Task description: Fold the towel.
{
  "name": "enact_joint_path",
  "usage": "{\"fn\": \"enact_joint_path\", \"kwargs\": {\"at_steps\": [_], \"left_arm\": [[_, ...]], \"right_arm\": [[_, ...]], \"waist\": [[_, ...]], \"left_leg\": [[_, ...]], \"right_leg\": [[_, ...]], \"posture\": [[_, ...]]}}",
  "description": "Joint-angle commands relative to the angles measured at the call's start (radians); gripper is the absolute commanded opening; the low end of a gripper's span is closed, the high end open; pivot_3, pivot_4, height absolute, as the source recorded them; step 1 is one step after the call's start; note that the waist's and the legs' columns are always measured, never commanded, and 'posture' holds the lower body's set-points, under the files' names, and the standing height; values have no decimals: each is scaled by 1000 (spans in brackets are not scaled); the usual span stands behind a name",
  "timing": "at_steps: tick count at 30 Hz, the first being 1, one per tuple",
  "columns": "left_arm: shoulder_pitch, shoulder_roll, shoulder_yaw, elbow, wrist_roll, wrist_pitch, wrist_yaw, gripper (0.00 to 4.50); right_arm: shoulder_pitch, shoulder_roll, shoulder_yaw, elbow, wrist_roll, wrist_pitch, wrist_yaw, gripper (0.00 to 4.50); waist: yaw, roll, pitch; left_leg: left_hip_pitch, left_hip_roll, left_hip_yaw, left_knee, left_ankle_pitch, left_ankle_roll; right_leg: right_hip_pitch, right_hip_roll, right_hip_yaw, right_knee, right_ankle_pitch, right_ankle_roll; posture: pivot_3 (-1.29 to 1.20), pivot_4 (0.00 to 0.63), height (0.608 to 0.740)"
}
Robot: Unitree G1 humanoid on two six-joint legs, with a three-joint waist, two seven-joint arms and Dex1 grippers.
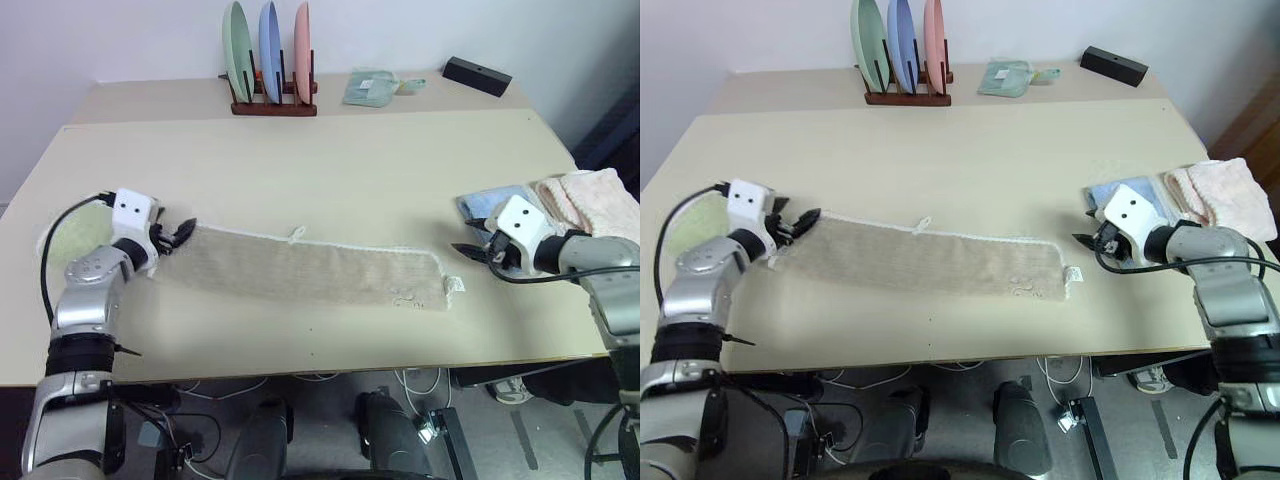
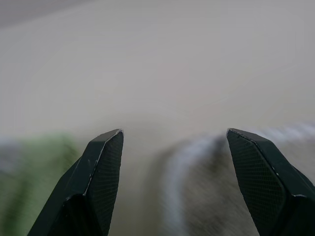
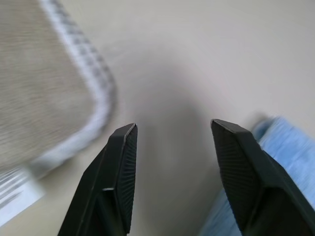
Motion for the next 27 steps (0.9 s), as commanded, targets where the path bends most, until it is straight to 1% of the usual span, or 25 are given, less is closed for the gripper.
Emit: {"fn": "enact_joint_path", "kwargs": {"at_steps": [1, 2, 6, 7, 9, 10, 12, 14, 17, 22, 25, 27], "left_arm": [[14, 9, 49, -143, -76, 24, -39, 3447], [28, 12, 37, -187, -85, 23, -65, 3447], [97, 13, -66, -386, -107, 54, -172, 3447], [112, 10, -105, -439, -105, 61, -195, 3447], [132, -5, -182, -526, -100, 71, -229, 3447], [137, -21, -227, -570, -99, 75, -243, 3447], [145, -48, -295, -634, -107, 83, -265, 3447], [148, -67, -328, -670, -116, 96, -279, 3447], [147, -85, -361, -698, -129, 120, -290, 3447], [157, -81, -375, -730, -154, 139, -326, 3447], [161, -74, -374, -731, -156, 141, -332, 3447], [162, -73, -375, -730, -152, 137, -332, 3447]], "right_arm": [[94, -2, -188, -237, 262, 238, 39, 4181], [137, 9, -232, -302, 330, 299, 36, 4413], [298, 116, -339, -512, 560, 494, -82, 4413], [364, 177, -356, -567, 654, 545, -145, 4413], [446, 250, -378, -635, 781, 611, -243, 4413], [483, 290, -374, -664, 841, 644, -319, 4413], [523, 342, -353, -690, 910, 688, -455, 4413], [535, 378, -339, -692, 970, 706, -567, 4413], [528, 430, -322, -655, 1058, 710, -752, 4413], [483, 493, -289, -556, 1207, 672, -1044, 4413], [447, 514, -277, -496, 1280, 627, -1190, 4413], [431, 516, -270, -470, 1326, 594, -1263, 4413]], "waist": [[2, 0, 0], [3, 0, 0], [4, -3, -2], [4, -2, -2], [5, -3, -2], [4, -2, -2], [4, -3, -2], [0, -2, -2], [-2, -2, -3], [2, -2, -3], [2, -2, -3], [1, -2, -3]], "left_leg": [[0, 0, 0, 0, 0, 0], [0, 0, 0, 0, 0, 0], [3, 0, -1, 0, 0, 0], [5, 0, -1, -1, 0, 0], [8, 0, -2, -1, 0, 1], [9, 0, -1, -1, -1, 1], [9, 0, -1, -1, -1, 1], [9, 0, 0, 0, -1, 1], [10, 1, 0, -1, -1, 1], [9, 1, 0, -1, -1, 1], [9, 1, -1, -1, -1, 1], [9, 1, -1, -1, -1, 1]], "right_leg": [[0, 0, 0, 0, 0, 0], [0, 0, 0, 0, 0, 0], [4, 0, 0, -2, 0, 0], [7, 0, -1, -2, 0, 0], [11, 0, -1, -3, 0, 0], [12, 0, -1, -3, -1, 0], [13, 0, 0, -4, -1, 0], [13, 0, 0, -5, -3, -4], [13, 1, 0, -4, -3, -4], [13, 1, 0, -5, -4, -5], [13, 1, 0, -5, -4, -5], [13, 1, 0, -5, -4, -5]], "posture": [[0, 150, 740], [0, 150, 740], [0, 150, 740], [0, 150, 740], [0, 150, 740], [0, 150, 740], [0, 150, 740], [0, 150, 740], [0, 150, 740], [0, 150, 740], [0, 150, 740], [0, 150, 740]]}}
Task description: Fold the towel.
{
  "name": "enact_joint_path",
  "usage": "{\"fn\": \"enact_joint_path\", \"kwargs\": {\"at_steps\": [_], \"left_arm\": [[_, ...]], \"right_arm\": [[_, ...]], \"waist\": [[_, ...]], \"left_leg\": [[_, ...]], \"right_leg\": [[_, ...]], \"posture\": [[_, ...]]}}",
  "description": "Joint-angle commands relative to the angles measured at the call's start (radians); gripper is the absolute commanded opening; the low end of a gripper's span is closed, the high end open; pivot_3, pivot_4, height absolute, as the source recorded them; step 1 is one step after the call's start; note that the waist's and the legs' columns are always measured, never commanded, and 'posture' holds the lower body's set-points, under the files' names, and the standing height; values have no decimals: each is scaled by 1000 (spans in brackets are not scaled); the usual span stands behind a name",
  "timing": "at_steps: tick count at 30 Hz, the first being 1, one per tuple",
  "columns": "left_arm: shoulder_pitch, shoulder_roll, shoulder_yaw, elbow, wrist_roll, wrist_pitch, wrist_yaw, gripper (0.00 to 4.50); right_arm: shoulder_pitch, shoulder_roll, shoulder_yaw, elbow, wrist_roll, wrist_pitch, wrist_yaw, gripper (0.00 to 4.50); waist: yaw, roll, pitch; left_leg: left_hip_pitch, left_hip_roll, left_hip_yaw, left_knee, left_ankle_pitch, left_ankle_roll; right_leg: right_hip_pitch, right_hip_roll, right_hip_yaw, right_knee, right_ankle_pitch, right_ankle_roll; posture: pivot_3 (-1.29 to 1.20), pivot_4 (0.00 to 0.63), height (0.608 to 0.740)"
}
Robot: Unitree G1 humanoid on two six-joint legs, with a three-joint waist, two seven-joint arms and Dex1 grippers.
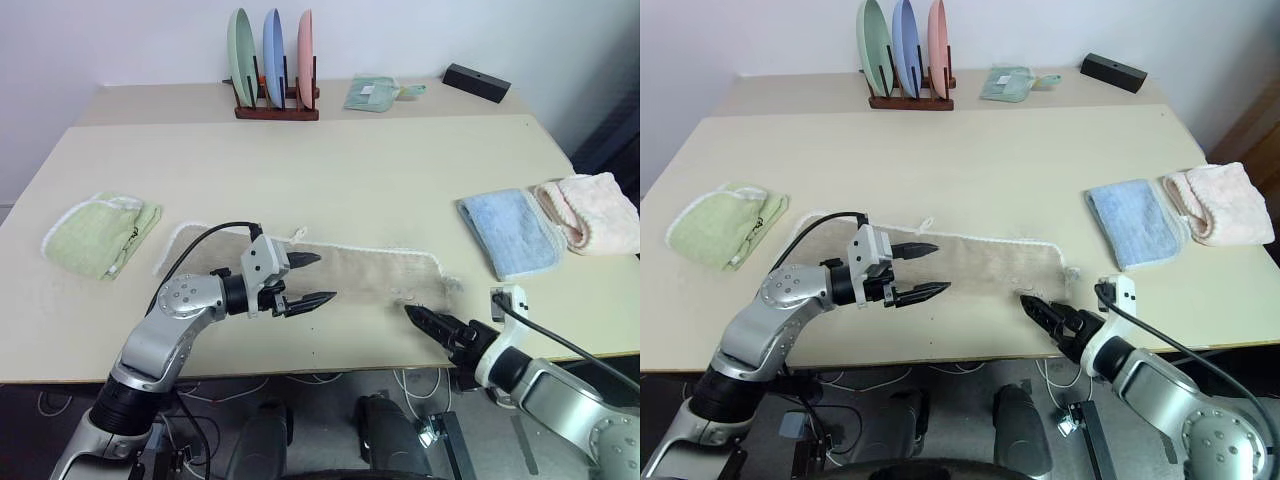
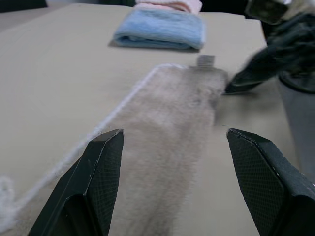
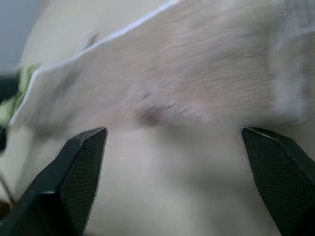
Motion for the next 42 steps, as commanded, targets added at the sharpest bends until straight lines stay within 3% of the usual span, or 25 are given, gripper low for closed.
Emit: {"fn": "enact_joint_path", "kwargs": {"at_steps": [1, 6, 7, 9, 16, 17, 24, 35, 38, 42], "left_arm": [[0, 5, 9, -36, -9, -8, -4, 3447], [7, 3, 7, -38, -5, -12, 2, 3447], [11, 1, 6, -40, -2, -15, 7, 3447], [15, -5, 4, -42, 2, -18, 16, 3447], [24, -9, 5, -35, 10, -30, 25, 3447], [25, -8, 6, -33, 10, -32, 24, 3447], [16, -11, 6, -14, 15, -42, 26, 3447], [1, -24, 2, 7, 28, -48, 26, 3447], [-1, -26, 2, 10, 35, -50, 28, 3447], [1, -26, 4, 10, 36, -51, 31, 3447]], "right_arm": [[-28, 10, -2, 51, 77, -72, -145, 4413], [-72, -4, 11, 91, 145, -143, -228, 4413], [-92, -6, 11, 108, 144, -159, -250, 4193], [-118, -15, 14, 130, 139, -181, -275, 3644], [-157, -48, 10, 140, 153, -224, -305, 82], [-162, -58, 7, 139, 163, -226, -307, 32], [-170, -114, 11, 137, 171, -228, -284, 32], [-245, -296, 13, 262, 54, -144, -112, 32], [-225, -300, 7, 260, 50, -127, -79, 873], [-193, -295, -19, 243, 53, -130, -67, 2831]], "waist": [[0, 0, 0], [2, 0, 0], [2, 0, 0], [0, 1, 0], [0, 1, 0], [0, 2, 0], [1, 2, 0], [1, 3, 0], [2, 2, 0], [2, 3, 0]], "left_leg": [[0, 0, 0, 0, 0, 0], [0, 0, 0, 0, 0, 0], [0, 0, 0, 0, 0, 0], [0, 0, 0, 0, 0, 0], [0, 0, 0, -1, 0, 1], [0, 0, 0, -1, 0, 1], [-1, 0, 0, -1, 0, 1], [-1, 0, 0, -1, -1, 2], [-2, 0, 0, -1, -1, 2], [-2, 0, 0, -1, -1, 2]], "right_leg": [[0, 0, 0, 0, 0, 0], [1, 0, 0, -1, 0, 0], [1, 0, 0, -1, 0, 0], [1, 0, 0, -2, 0, 0], [0, 0, 0, -2, 0, 0], [0, 0, 0, -3, 0, 0], [0, 0, 0, -4, 0, 0], [1, 0, 0, -7, 0, 0], [1, 0, 0, -8, 0, 0], [1, 0, 0, -8, 0, 0]], "posture": [[0, 150, 740], [0, 150, 740], [0, 150, 740], [0, 150, 740], [0, 150, 740], [0, 150, 740], [0, 150, 740], [0, 150, 740], [0, 150, 740], [0, 150, 740]]}}
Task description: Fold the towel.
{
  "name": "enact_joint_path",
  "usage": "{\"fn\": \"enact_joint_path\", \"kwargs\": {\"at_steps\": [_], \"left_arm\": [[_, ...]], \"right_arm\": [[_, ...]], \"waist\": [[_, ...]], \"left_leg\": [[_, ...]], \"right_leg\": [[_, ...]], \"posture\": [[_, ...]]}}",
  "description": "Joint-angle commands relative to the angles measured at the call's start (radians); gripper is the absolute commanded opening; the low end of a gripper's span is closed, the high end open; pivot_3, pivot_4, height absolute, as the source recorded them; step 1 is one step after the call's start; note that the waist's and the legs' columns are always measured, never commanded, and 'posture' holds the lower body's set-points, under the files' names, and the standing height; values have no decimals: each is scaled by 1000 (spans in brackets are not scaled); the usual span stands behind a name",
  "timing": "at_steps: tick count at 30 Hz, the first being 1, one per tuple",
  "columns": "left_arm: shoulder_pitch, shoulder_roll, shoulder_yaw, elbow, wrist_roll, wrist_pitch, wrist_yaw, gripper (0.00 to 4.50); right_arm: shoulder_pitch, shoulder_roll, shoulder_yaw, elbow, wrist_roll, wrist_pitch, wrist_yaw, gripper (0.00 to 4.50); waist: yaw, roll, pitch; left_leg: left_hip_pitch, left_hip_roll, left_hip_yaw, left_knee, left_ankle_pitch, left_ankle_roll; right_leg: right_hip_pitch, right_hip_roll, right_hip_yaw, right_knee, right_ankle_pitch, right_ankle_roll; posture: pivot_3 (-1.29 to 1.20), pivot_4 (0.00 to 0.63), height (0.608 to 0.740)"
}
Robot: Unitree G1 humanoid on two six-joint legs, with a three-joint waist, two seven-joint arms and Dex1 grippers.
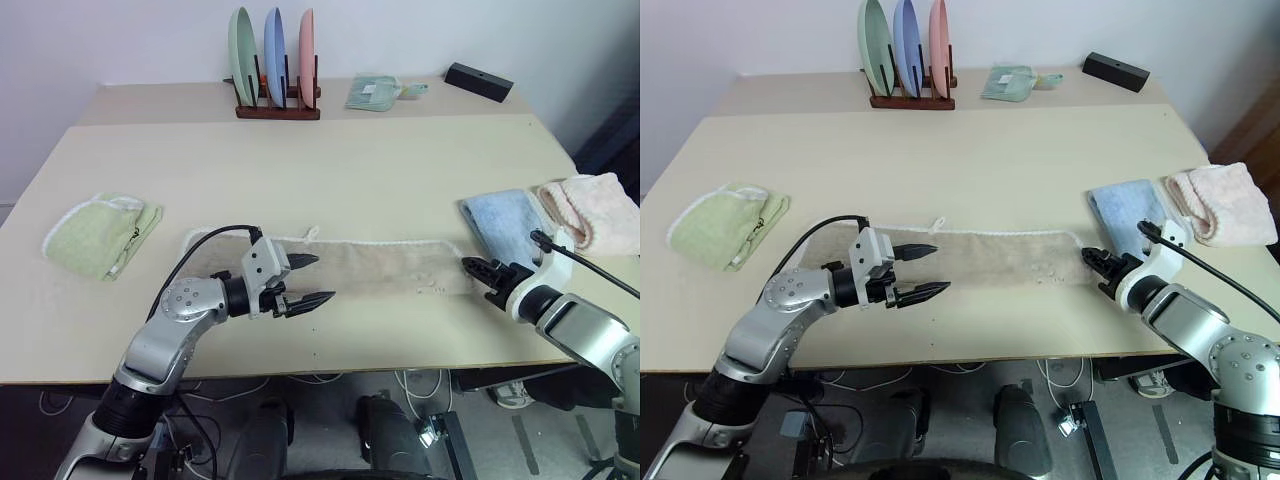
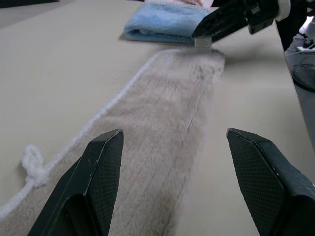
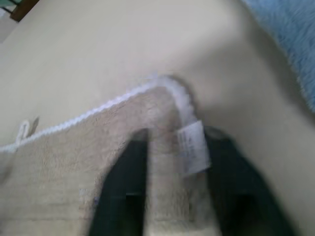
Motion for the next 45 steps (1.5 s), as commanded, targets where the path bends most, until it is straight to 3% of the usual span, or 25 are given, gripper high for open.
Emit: {"fn": "enact_joint_path", "kwargs": {"at_steps": [1, 3, 4, 10, 19, 22, 25, 31, 35, 40, 45], "left_arm": [[-4, -2, 7, -14, 2, -18, 4, 3447], [0, -3, 8, -15, 2, -17, 6, 3447], [0, -4, 7, -13, 2, -18, 6, 3447], [-29, -15, -2, 12, 3, -24, -5, 3447], [-52, -28, -8, 22, 8, -26, -3, 3447], [-50, -30, -4, 12, 9, -21, 2, 3447], [-47, -31, -1, 2, 7, -15, 7, 3447], [-43, -33, -2, -4, 7, -12, 13, 3447], [-43, -34, -5, 2, 8, -17, 16, 3447], [-52, -30, 0, 25, 12, -28, 10, 3447], [-67, -26, 19, 57, 19, -38, 12, 3447]], "right_arm": [[49, -7, -58, -57, 6, -1, 25, 3346], [121, -11, -86, -104, 23, 3, 42, 4369], [155, -8, -97, -124, 39, 4, 47, 4450], [257, 57, -81, -184, 111, -38, 12, 4450], [98, 237, 78, -110, 157, -137, -168, 4450], [40, 275, 73, -57, 154, -168, -191, 4450], [19, 286, 61, -34, 149, -180, -204, 3134], [30, 270, 44, -49, 117, -186, -198, 75], [44, 191, 27, -96, 39, -161, -157, 26], [52, 4, -29, -128, -73, -116, -29, 26], [-31, -170, 54, -207, -206, -45, 142, 26]], "waist": [[0, 0, 0], [3, 0, 0], [1, 0, 0], [-4, 0, 0], [-7, 0, -1], [-7, 0, -1], [-4, 1, -1], [-4, 1, -1], [-1, 2, 0], [-1, 3, 0], [-7, 3, 0]], "left_leg": [[0, 0, 0, 0, 0, 0], [0, 0, 0, 0, 0, 0], [0, 0, 0, 0, 0, 0], [1, 0, 0, 0, 0, 1], [0, 1, 0, 0, 0, 1], [1, 1, 0, 0, 0, 1], [1, 1, 0, -1, 0, 1], [0, 1, 0, -1, 0, 1], [0, 0, 0, 0, 0, 1], [-1, 0, 0, 0, 0, 1], [0, 0, 0, -1, -1, 1]], "right_leg": [[0, 0, 0, 0, 0, 0], [0, 0, 0, 0, 0, 0], [0, 0, 0, -1, 0, 0], [1, 0, 0, -1, 0, 0], [1, 0, 0, -2, 0, 0], [1, 0, 0, -2, 0, -1], [1, 1, 0, -2, 0, 0], [0, 1, 0, -2, 0, 0], [1, 1, 0, -2, 0, 0], [1, 0, 0, -3, 0, 0], [0, 1, 0, -3, 0, 0]], "posture": [[0, 150, 740], [0, 150, 740], [0, 150, 740], [0, 150, 740], [0, 150, 740], [0, 150, 740], [0, 150, 740], [0, 150, 740], [0, 150, 740], [0, 150, 740], [0, 150, 740]]}}
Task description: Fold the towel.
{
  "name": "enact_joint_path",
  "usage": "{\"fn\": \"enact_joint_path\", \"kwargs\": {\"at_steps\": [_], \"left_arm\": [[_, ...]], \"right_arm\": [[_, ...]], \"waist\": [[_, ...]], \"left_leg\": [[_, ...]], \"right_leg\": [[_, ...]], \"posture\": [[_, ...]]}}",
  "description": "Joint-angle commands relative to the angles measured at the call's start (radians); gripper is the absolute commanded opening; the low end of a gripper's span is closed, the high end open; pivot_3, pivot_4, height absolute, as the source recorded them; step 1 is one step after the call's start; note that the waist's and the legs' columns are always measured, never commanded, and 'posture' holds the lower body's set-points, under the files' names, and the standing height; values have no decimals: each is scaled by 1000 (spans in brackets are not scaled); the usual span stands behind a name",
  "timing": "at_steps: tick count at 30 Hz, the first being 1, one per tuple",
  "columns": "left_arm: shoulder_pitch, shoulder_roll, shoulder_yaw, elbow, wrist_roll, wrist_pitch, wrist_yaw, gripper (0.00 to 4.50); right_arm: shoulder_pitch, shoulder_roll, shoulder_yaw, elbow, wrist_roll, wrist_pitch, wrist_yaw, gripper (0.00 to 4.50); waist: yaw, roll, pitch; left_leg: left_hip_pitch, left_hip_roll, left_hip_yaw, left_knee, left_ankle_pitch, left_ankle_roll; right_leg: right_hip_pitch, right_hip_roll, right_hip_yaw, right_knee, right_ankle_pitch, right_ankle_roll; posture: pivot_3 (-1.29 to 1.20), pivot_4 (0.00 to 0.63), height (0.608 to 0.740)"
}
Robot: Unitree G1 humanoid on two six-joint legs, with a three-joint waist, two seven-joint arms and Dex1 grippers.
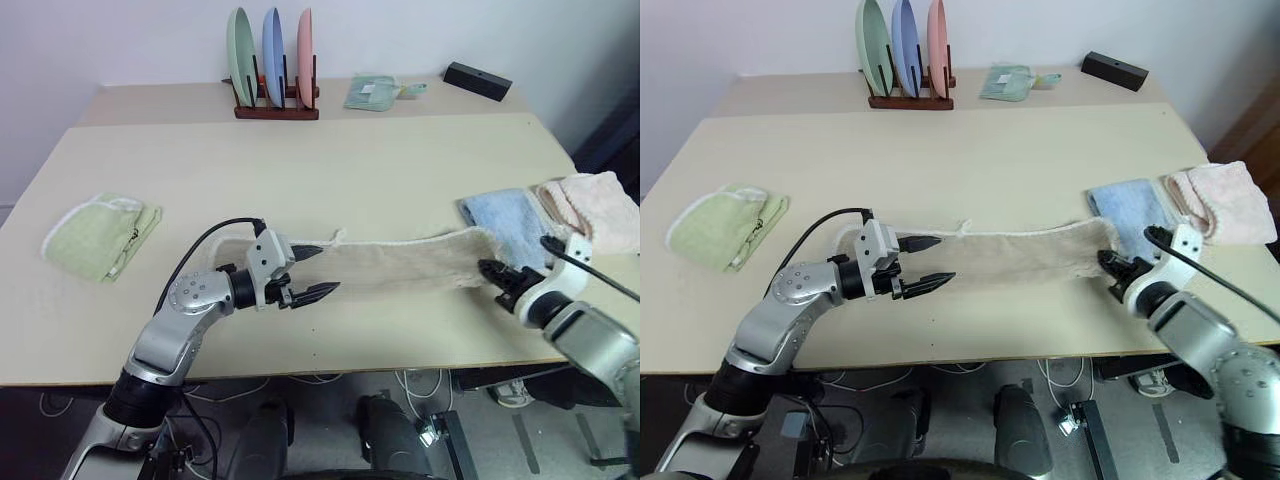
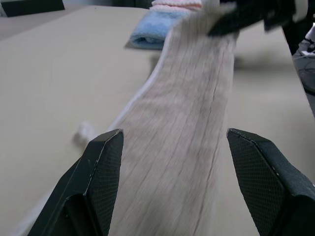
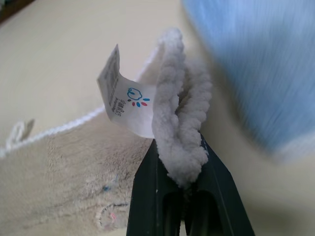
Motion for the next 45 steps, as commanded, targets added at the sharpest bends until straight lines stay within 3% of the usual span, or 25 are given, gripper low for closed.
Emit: {"fn": "enact_joint_path", "kwargs": {"at_steps": [1, 4, 8, 12, 21, 24, 31, 34, 36, 40, 41, 45], "left_arm": [[-25, 10, 34, 10, 3, -30, 2, 3447], [-34, 26, 74, 40, 5, -38, 16, 3447], [-27, 56, 119, 69, 8, -49, 25, 3447], [-6, 74, 137, 60, 6, -52, 28, 3447], [36, 78, 144, 13, 3, -35, 48, 3447], [38, 78, 143, 10, 2, -33, 53, 3447], [32, 81, 151, 35, 3, -39, 52, 3447], [30, 82, 157, 45, 4, -42, 54, 3447], [30, 82, 157, 50, 5, -45, 53, 3447], [32, 76, 153, 50, 5, -44, 57, 3447], [32, 74, 153, 49, 4, -42, 59, 3447], [41, 69, 149, 39, 4, -38, 65, 3447]], "right_arm": [[-105, -69, 89, -117, -68, 54, 120, 26], [-232, -88, 258, -194, -154, 115, 199, 26], [-385, 33, 469, -169, -265, 177, 221, 26], [-423, 103, 585, -113, -403, 201, 274, 26], [-399, 139, 640, -82, -601, 181, 416, 26], [-385, 167, 586, -107, -564, 189, 469, 26], [-314, 91, 440, -215, -554, 144, 621, 3337], [-291, 64, 357, -207, -572, 81, 686, 3182], [-307, 80, 342, -144, -614, 56, 678, 2428], [-340, 128, 407, -42, -728, -26, 694, 350], [-348, 145, 421, -21, -750, -47, 700, 57], [-365, 223, 563, 143, -943, -223, 739, 57]], "waist": [[-3, 0, 0], [-3, 0, 0], [2, -1, 0], [10, -2, 0], [2, -2, 0], [2, -2, 0], [5, -2, 0], [4, -2, 0], [-1, -2, 0], [0, -2, 0], [-1, -2, 0], [-1, -2, 0]], "left_leg": [[0, 0, 0, 0, 0, 0], [0, 0, 0, 0, 0, 0], [-1, 0, -2, 0, 0, 0], [-3, 0, -2, 1, 0, 0], [-3, -1, -2, 0, 0, 0], [-3, -1, -2, 0, 0, 0], [-3, -1, -2, 1, 0, 0], [-3, -1, -2, 1, 0, 0], [-2, -1, -2, 0, 0, 0], [-1, -1, -2, 0, 0, 0], [-1, -1, -2, 0, 0, 0], [-1, -1, -2, 0, 0, 0]], "right_leg": [[0, 0, 0, 0, 0, 0], [0, 0, 0, 0, 0, 0], [0, 0, -2, 0, 0, 1], [-1, 0, -2, -2, 0, 1], [-1, 0, -1, -1, 0, 1], [-1, 0, -1, -1, 0, 1], [-1, 0, -2, -1, 2, 4], [-1, 0, -2, -1, 2, 4], [-1, 0, -2, -1, 2, 4], [-1, 0, -2, 0, 2, 4], [-1, 0, -1, -1, 2, 4], [-1, 0, -1, 0, 2, 4]], "posture": [[0, 150, 740], [0, 150, 740], [0, 150, 740], [0, 150, 740], [0, 150, 740], [0, 150, 740], [0, 150, 740], [0, 150, 740], [0, 150, 740], [0, 150, 740], [0, 150, 740], [0, 150, 740]]}}
